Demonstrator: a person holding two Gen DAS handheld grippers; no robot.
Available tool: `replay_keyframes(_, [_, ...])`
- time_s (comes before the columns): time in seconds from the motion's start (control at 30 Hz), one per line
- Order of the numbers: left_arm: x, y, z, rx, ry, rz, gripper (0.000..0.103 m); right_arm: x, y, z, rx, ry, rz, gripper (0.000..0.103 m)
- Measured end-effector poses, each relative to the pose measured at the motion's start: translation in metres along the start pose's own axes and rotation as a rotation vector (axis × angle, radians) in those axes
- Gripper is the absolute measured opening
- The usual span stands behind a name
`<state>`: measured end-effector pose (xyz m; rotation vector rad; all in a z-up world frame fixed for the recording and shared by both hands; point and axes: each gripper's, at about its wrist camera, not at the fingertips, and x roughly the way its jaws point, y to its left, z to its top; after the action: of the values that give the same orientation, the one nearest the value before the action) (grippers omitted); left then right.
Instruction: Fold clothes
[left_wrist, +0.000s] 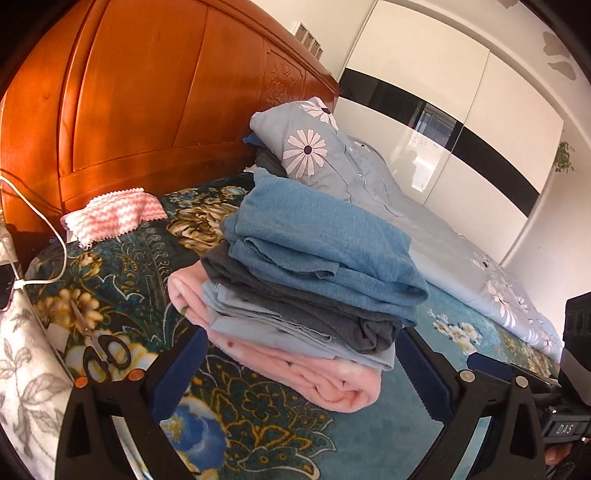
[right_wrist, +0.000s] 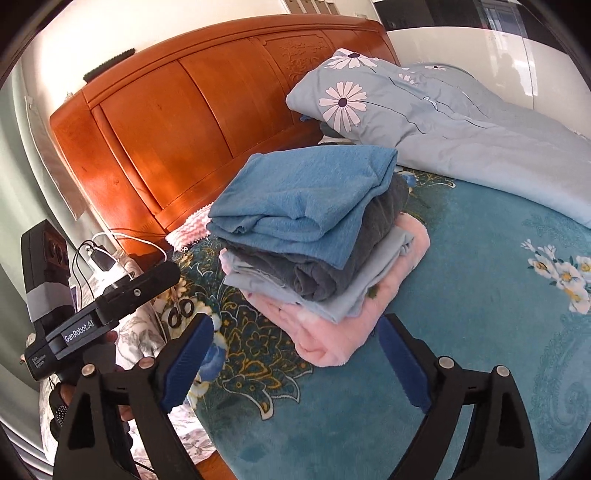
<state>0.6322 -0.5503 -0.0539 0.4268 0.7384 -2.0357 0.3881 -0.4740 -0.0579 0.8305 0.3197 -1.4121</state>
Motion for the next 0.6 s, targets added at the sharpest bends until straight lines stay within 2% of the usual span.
replay_keyframes(0.17, [-0.025, -0.019, -0.015, 0.001, -0.066, 0.062, 0.103, -0.020, 0.010, -0.015, -0.049, -0.031, -0.086, 0.103])
replay_keyframes(0.43, [-0.053, -0.047, -0.042, 0.011, -0.109, 0.172, 0.103, -0.049, 0.015, -0.039, -0.063, -0.054, -0.200, 0.103])
replay_keyframes(0.6, [-0.061, -0.061, -0.049, 0.061, -0.074, 0.201, 0.103, -0.066, 0.010, -0.050, -0.022, -0.066, -0.241, 0.103])
